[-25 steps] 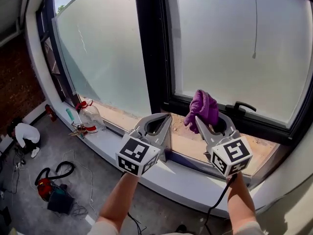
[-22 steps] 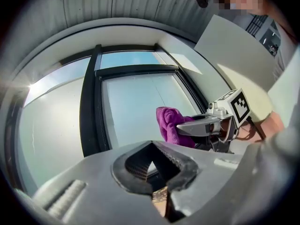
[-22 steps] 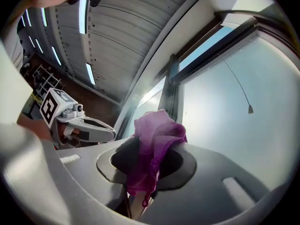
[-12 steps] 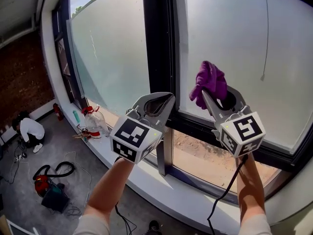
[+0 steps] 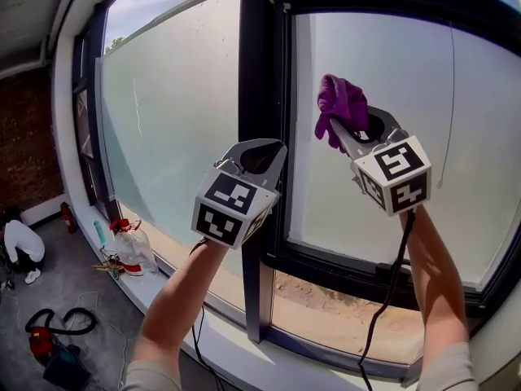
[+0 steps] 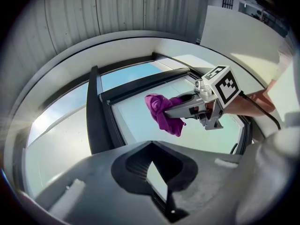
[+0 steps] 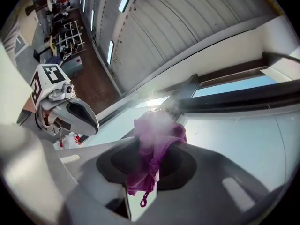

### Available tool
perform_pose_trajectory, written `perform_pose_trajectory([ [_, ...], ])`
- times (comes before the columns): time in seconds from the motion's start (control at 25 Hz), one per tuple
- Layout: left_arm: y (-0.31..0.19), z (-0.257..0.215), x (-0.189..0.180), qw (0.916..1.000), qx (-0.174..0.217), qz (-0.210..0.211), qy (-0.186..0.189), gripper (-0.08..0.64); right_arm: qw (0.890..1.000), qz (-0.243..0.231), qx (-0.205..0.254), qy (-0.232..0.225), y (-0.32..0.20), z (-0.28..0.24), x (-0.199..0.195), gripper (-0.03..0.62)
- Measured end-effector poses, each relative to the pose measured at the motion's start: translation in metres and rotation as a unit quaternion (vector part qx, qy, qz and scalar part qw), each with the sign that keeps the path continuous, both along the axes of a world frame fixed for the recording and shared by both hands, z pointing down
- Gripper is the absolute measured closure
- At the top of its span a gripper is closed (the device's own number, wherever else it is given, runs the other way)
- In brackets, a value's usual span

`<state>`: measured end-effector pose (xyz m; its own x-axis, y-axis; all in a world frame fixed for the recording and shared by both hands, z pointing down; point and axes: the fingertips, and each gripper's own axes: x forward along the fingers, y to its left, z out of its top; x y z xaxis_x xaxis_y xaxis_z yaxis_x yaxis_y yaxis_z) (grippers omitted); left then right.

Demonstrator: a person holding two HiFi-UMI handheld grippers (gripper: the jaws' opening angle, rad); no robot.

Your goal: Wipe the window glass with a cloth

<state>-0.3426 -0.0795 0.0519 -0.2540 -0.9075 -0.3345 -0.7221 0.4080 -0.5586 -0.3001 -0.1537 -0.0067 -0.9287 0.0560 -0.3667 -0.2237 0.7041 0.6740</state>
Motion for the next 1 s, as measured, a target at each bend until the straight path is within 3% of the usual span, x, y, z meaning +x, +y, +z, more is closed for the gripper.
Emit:
perform_pose_trajectory([
  [0.28, -0.006, -0.056, -0.055, 0.9987, 0.016, 0.021, -0.043, 0.552, 0.994, 0.100, 0.052, 0.003, -0.024, -0.069, -0.079, 0.465],
  [0.52, -0.006, -0.097, -0.087, 0.9968, 0.034, 0.026, -0.067, 0.552, 0.982, 0.167, 0.089, -0.004, -0.042, -0.121, -0.121, 0.465],
  [0.76, -0.008, -0.117, -0.103, 0.9958, 0.040, 0.020, -0.080, 0.552, 0.969, 0.213, 0.126, -0.007, -0.057, -0.167, -0.150, 0.466],
  [1.0, -0.012, -0.127, -0.108, 0.9949, 0.045, 0.016, -0.089, 0.552, 0.951, 0.259, 0.166, 0.021, -0.075, -0.190, -0.176, 0.468],
])
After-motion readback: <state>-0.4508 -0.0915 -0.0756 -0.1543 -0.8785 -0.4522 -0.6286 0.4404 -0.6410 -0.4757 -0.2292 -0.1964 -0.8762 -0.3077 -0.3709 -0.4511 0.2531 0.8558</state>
